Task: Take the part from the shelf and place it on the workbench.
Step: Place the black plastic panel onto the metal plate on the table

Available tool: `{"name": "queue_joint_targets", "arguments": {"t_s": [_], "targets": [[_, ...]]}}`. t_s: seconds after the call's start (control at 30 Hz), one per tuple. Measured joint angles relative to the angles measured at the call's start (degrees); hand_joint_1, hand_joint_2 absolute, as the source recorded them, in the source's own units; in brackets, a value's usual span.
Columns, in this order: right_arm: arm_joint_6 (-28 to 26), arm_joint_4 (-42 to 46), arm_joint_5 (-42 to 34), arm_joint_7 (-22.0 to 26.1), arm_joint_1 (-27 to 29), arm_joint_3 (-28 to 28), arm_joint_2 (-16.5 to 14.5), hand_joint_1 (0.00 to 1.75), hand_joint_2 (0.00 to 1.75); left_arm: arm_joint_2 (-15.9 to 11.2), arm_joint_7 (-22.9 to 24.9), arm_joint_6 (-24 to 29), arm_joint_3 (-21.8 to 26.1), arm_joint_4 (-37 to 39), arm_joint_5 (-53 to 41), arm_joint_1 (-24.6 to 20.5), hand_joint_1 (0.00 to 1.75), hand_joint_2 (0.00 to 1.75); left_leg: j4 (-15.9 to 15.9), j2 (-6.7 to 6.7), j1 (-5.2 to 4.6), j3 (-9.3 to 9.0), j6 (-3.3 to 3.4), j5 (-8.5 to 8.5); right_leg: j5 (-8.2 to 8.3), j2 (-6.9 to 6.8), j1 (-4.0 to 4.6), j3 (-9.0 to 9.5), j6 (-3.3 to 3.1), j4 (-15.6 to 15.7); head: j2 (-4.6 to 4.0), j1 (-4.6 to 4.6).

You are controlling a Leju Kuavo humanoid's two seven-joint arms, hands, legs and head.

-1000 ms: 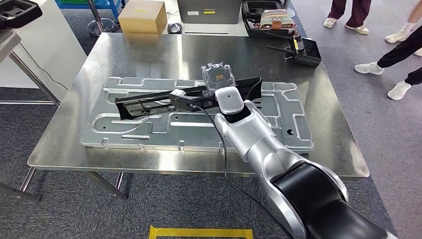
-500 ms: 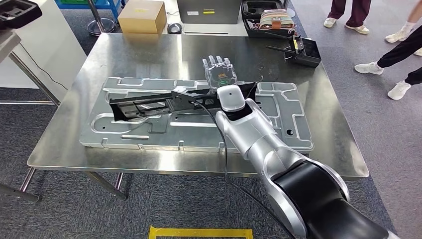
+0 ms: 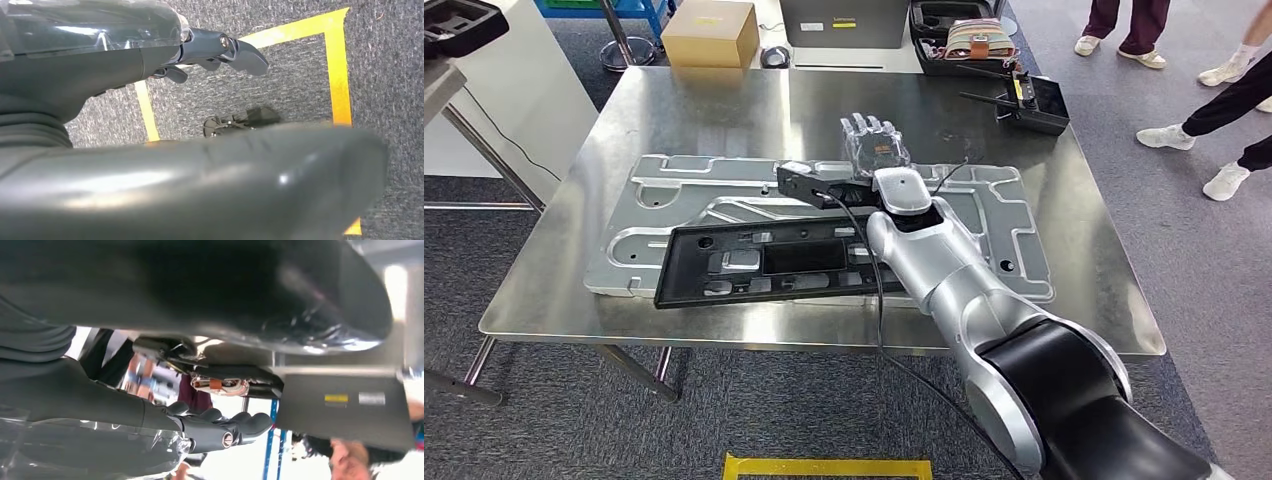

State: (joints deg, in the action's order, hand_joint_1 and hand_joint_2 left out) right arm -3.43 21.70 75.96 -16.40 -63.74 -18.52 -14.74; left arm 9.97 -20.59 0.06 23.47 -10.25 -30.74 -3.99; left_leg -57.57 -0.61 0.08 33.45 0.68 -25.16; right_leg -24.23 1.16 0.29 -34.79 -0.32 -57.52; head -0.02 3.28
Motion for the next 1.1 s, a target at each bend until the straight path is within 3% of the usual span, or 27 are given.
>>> {"name": "queue_joint_targets", "arguments": {"t_s": [0.37, 0.47, 0.57, 0.63, 0.7, 0.77, 0.87, 1.1], "targets": [[-8.81, 1.24, -7.99, 8.00, -2.22, 8.83, 3.47, 0.00, 0.00, 0.00, 0.89, 1.17, 0.45, 0.00, -0.42, 0.74, 0.00, 0.00, -0.01, 0.00, -0.01, 0.00, 0.00, 0.00, 0.00, 0.00, -0.02, 0.01, 0.00, 0.00, 0.00, 0.00], [-13.84, 2.92, -12.58, 13.91, -2.15, 10.83, 3.89, 0.00, 0.00, 0.00, 2.15, 1.91, 0.88, 0.00, -0.43, 0.74, 0.00, 0.00, -0.01, 0.00, -0.01, -0.01, 0.00, 0.00, 0.00, 0.00, -0.01, 0.00, 0.00, 0.00, 0.00, 0.00], [-17.49, 6.88, -21.97, 23.43, -1.47, 13.81, 4.04, 0.00, 0.00, 0.00, 3.79, 2.45, 1.52, 0.00, -0.42, 0.75, 0.00, 0.00, -0.01, 0.00, 0.00, -0.01, 0.00, 0.00, 0.00, 0.00, 0.00, -0.01, 0.00, 0.00, 0.00, 0.00], [-17.07, 11.57, -30.09, 28.97, -0.02, 15.64, 4.11, 0.00, 0.00, 0.00, 4.46, 2.57, 1.87, 0.00, -0.43, 0.75, 0.00, 0.00, -0.01, -0.01, 0.00, -0.01, 0.00, 0.00, 0.00, -0.01, 0.00, -0.01, 0.00, 0.00, 0.00, 0.00], [-15.90, 17.69, -38.24, 31.62, 2.35, 16.61, 4.53, 0.00, 0.00, 0.00, 4.66, 2.56, 2.35, 0.00, -0.48, 0.76, 0.00, 0.00, -0.01, -0.02, 0.00, -0.01, 0.00, 0.00, -0.01, -0.03, 0.00, -0.01, 0.00, 0.00, 0.00, 0.00], [-15.46, 23.97, -44.02, 31.54, 4.90, 16.79, 5.69, 0.00, 0.00, -0.02, 4.69, 2.54, 2.79, 0.00, -0.67, 0.78, 0.00, 0.00, -0.01, -0.04, -0.02, 0.00, 0.00, -0.01, -0.01, -0.04, 0.00, -0.01, 0.00, 0.01, 0.00, 0.00], [-15.95, 31.60, -46.72, 29.53, 7.88, 16.98, 8.78, 0.00, 0.00, -0.04, 4.73, 2.44, 3.17, 0.00, -1.08, 0.82, 0.00, 0.00, -0.02, -0.08, -0.06, 0.00, 0.01, -0.02, -0.01, -0.10, 0.00, 0.00, 0.01, 0.02, 0.00, -0.01], [-18.32, 38.47, -36.55, 20.37, 9.35, 21.19, 21.23, 0.00, 0.00, -0.08, 4.85, 1.46, 4.12, 0.00, -1.88, 1.07, 0.00, 0.00, -0.10, -0.33, -0.21, 0.02, 0.08, -0.04, 0.00, -0.26, -0.05, 0.07, 0.07, 0.04, 0.00, -0.02]]}}
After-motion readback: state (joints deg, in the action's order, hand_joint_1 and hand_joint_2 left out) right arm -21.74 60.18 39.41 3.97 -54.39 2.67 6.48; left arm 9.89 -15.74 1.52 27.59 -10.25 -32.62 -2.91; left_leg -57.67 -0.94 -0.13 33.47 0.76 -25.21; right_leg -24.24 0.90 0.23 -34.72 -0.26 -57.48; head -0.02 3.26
